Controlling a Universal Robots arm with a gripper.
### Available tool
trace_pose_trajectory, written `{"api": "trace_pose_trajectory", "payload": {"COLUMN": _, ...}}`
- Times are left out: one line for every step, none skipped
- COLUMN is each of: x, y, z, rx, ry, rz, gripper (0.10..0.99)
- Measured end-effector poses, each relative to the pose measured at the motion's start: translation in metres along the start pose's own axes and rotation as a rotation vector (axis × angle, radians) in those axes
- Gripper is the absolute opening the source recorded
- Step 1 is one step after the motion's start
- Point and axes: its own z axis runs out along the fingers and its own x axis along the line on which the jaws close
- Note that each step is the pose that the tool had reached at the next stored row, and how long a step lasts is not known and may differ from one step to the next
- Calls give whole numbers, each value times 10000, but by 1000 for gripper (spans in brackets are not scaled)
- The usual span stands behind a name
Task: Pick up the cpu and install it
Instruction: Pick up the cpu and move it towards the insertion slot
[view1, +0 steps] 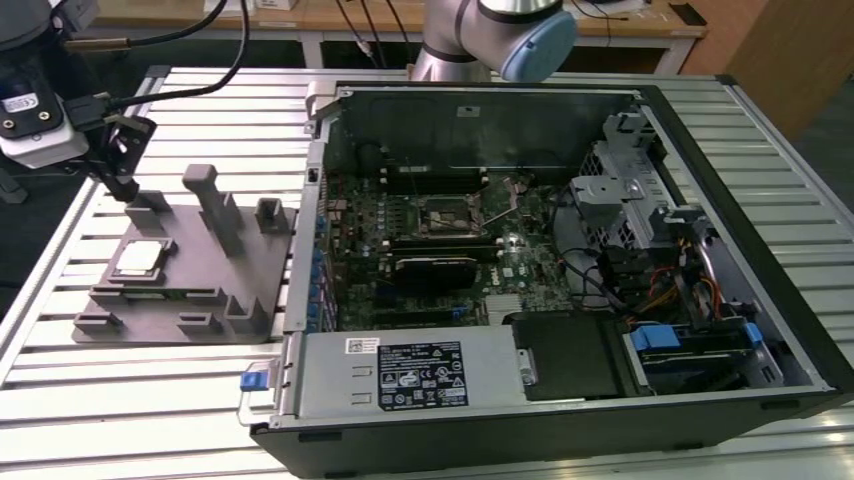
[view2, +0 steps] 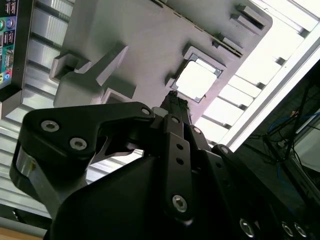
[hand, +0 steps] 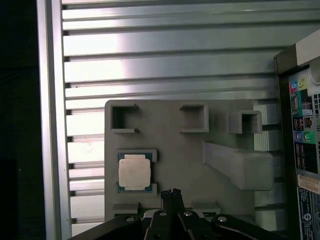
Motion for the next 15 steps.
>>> {"api": "trace_pose_trajectory", "payload": {"x": 11, "y": -2, "z": 9, "rx": 1, "ry": 0, "rz": -1, "gripper": 106}}
{"api": "trace_pose_trajectory", "payload": {"x": 23, "y": -3, "z": 19, "rx": 0, "ry": 1, "rz": 0, "gripper": 106}}
{"api": "trace_pose_trajectory", "payload": {"x": 36, "y": -4, "z": 30, "rx": 0, "ry": 0, "rz": 0, "gripper": 106}}
{"api": "trace_pose_trajectory", "payload": {"x": 49, "y": -6, "z": 42, "rx": 0, "ry": -1, "rz": -1, "gripper": 106}}
{"api": "trace_pose_trajectory", "payload": {"x": 60, "y": -7, "z": 55, "rx": -1, "ry": -2, "rz": 0, "gripper": 106}}
{"api": "trace_pose_trajectory", "payload": {"x": 69, "y": -8, "z": 68, "rx": -1, "ry": -1, "rz": 0, "gripper": 106}}
{"api": "trace_pose_trajectory", "payload": {"x": 77, "y": -9, "z": 79, "rx": -1, "ry": -1, "rz": -1, "gripper": 106}}
{"api": "trace_pose_trajectory", "payload": {"x": 84, "y": -11, "z": 91, "rx": 0, "ry": -1, "rz": -1, "gripper": 106}}
{"api": "trace_pose_trajectory", "payload": {"x": 90, "y": -12, "z": 101, "rx": 0, "ry": 0, "rz": -1, "gripper": 106}}
{"api": "trace_pose_trajectory", "payload": {"x": 95, "y": -12, "z": 110, "rx": 0, "ry": 1, "rz": -1, "gripper": 106}}
{"api": "trace_pose_trajectory", "payload": {"x": 101, "y": -13, "z": 118, "rx": 1, "ry": 2, "rz": -1, "gripper": 106}}
{"api": "trace_pose_trajectory", "payload": {"x": 111, "y": -14, "z": 131, "rx": 0, "ry": 1, "rz": 0, "gripper": 106}}
{"api": "trace_pose_trajectory", "payload": {"x": 117, "y": -15, "z": 139, "rx": -1, "ry": -1, "rz": -1, "gripper": 106}}
{"api": "trace_pose_trajectory", "payload": {"x": 125, "y": -16, "z": 147, "rx": 0, "ry": 0, "rz": 0, "gripper": 106}}
{"api": "trace_pose_trajectory", "payload": {"x": 134, "y": -17, "z": 154, "rx": 0, "ry": 0, "rz": 0, "gripper": 106}}
